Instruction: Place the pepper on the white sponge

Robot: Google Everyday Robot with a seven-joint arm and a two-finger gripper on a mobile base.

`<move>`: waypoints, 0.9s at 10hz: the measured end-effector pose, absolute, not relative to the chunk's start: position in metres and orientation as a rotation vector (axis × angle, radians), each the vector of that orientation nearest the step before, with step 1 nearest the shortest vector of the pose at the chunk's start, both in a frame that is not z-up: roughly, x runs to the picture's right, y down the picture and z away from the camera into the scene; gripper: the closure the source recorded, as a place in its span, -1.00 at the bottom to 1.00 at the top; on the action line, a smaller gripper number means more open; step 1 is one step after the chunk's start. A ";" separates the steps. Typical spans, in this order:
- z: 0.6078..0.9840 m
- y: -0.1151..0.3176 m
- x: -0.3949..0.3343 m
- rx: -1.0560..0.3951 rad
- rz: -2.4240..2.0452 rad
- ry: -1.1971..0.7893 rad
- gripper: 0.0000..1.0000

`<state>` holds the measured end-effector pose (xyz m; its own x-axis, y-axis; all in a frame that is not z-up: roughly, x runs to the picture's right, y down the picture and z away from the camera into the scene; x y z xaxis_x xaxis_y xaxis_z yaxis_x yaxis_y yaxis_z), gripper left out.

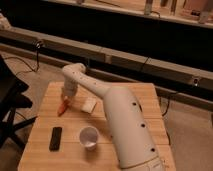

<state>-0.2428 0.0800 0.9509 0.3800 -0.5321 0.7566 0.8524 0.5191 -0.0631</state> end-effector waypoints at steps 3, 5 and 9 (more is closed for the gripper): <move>0.951 0.080 -0.243 -0.492 -0.930 -0.750 1.00; 0.951 0.080 -0.243 -0.492 -0.930 -0.750 1.00; 0.947 0.080 -0.242 -0.487 -0.937 -0.747 1.00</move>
<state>-0.2422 0.0797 0.9472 0.3763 -0.5387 0.7538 0.8548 0.5158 -0.0581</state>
